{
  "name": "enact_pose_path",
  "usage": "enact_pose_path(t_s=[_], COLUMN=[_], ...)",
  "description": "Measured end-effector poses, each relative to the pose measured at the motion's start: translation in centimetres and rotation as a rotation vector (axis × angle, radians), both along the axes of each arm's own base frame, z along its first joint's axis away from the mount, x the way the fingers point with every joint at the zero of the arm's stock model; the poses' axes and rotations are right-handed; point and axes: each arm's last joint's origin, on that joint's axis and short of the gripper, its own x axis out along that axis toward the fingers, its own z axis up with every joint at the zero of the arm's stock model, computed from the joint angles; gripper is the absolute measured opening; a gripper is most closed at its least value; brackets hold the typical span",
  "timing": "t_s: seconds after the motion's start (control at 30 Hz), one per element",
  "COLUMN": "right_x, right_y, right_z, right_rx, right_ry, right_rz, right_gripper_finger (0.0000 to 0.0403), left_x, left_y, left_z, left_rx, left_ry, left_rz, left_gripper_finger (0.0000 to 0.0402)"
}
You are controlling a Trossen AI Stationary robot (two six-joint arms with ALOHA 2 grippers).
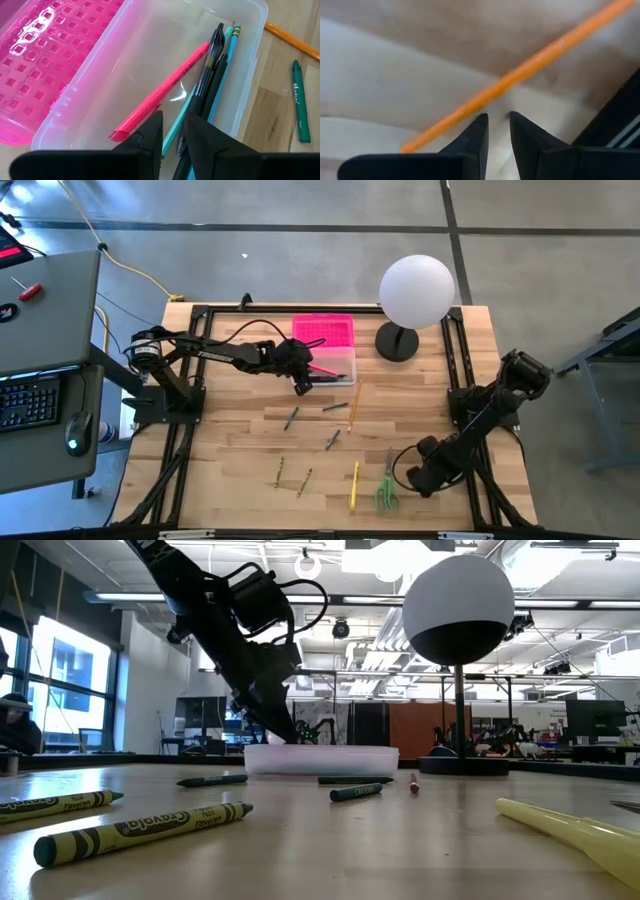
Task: Pick & place school supplies into a supply box
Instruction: Put the bottom orange pencil into the transparent supply box
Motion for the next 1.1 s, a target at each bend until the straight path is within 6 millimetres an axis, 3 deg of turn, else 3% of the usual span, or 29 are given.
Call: enact_pose_path(t_s=[0.43, 0.77, 0.9, 1.1], right_x=[1.8, 3.8, 5.2, 10.3], right_y=[-4.7, -7.4, -8.3, -9.5], right_z=[0.1, 0.2, 0.4, 1.0], right_rx=[-0.441, -0.488, -0.649, -0.753], right_ry=[-0.136, -0.137, -0.302, -0.681], right_rz=[0.198, 0.225, 0.202, 0.179], right_gripper_finger=[0.0059, 0.0059, 0.0059, 0.0059], left_x=[0.0, 0.0, 0.0, 0.1], left_y=[0.0, 0.0, 0.0, 0.0], left_z=[0.0, 0.0, 0.0, 0.1], left_rx=[0.0, -0.003, -0.001, 0.001], left_ry=[-0.001, -0.002, -0.005, -0.013], left_rz=[0.0, -0.003, -0.002, -0.001], left_gripper_finger=[0.0113, 0.0113, 0.0113, 0.0113])
